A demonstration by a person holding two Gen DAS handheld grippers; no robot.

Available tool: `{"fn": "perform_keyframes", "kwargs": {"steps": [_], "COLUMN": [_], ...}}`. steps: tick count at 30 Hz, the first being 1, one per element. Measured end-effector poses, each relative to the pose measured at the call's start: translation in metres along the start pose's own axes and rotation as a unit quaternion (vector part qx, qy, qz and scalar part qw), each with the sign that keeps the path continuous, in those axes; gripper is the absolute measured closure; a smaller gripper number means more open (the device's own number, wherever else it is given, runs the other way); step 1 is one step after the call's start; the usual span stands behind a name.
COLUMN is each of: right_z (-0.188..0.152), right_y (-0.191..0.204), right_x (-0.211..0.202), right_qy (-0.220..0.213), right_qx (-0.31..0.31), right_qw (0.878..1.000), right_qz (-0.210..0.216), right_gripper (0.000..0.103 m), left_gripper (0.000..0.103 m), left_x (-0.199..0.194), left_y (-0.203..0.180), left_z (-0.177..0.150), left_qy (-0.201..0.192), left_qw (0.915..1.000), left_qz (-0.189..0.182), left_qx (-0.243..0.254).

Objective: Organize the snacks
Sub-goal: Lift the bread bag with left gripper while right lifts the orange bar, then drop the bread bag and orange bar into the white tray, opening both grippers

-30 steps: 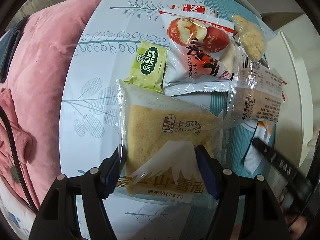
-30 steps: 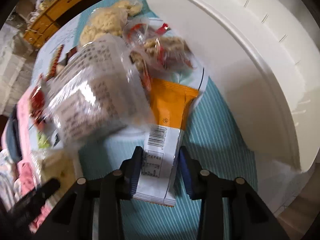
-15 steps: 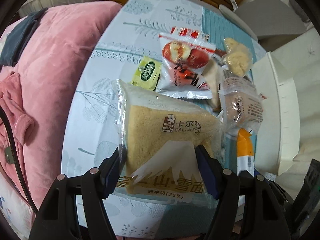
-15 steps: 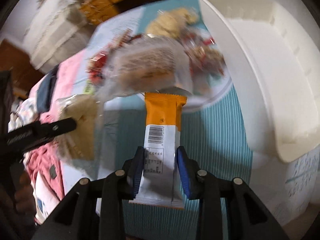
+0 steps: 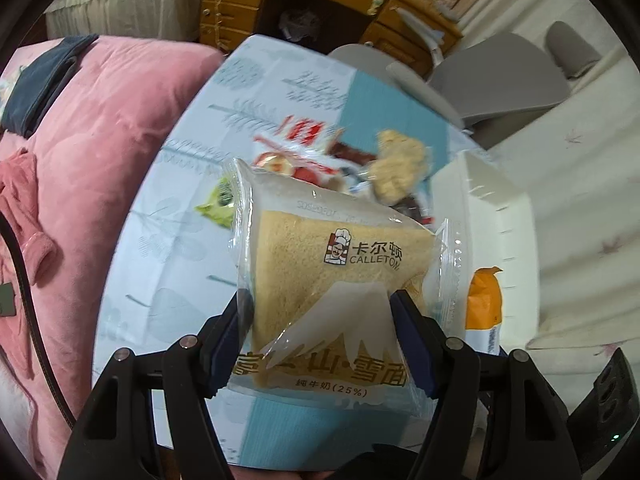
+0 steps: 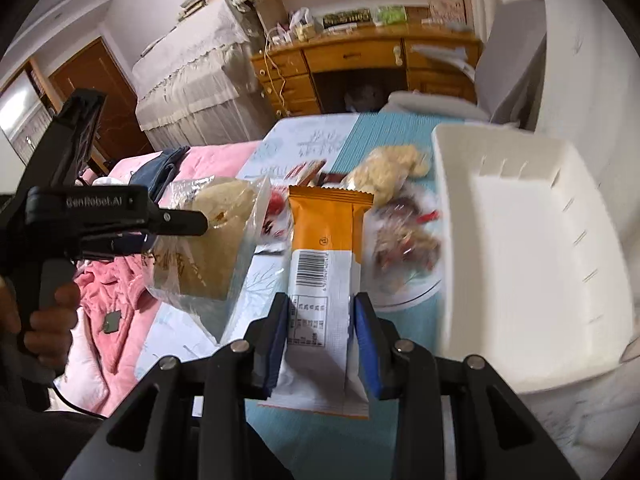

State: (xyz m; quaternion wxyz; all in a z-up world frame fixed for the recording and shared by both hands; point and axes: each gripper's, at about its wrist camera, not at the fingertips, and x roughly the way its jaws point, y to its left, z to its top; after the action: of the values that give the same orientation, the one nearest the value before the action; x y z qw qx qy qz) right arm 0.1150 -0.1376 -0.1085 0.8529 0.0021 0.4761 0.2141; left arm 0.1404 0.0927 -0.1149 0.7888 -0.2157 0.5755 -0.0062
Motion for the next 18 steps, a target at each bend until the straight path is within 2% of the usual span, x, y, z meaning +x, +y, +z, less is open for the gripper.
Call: {"fn": "perform_keyframes", "kwargs": {"steps": [10, 18], "right_z": [0.002, -0.003], "right_y": [-0.043, -0.09], "right_x": [-0.046, -0.065], "right_qy": [-0.067, -0.09], "right_qx": [-0.014, 0.003], "right_qw": [0.997, 0.992], "right_qz": [-0.044, -0.093], "right_gripper": [0.069, 0.069], "left_gripper": [0.034, 0.034], "left_x": [-0.003, 0.017], "left_y": [-0.076, -0.133], "left_z": [0.0, -0.006], "left_qy": [-0.012, -0.016], "left_qw": [0.9979, 0.9947], "left_qz": [-0.052, -0.083], "left_qx": [0.039, 0.057]}}
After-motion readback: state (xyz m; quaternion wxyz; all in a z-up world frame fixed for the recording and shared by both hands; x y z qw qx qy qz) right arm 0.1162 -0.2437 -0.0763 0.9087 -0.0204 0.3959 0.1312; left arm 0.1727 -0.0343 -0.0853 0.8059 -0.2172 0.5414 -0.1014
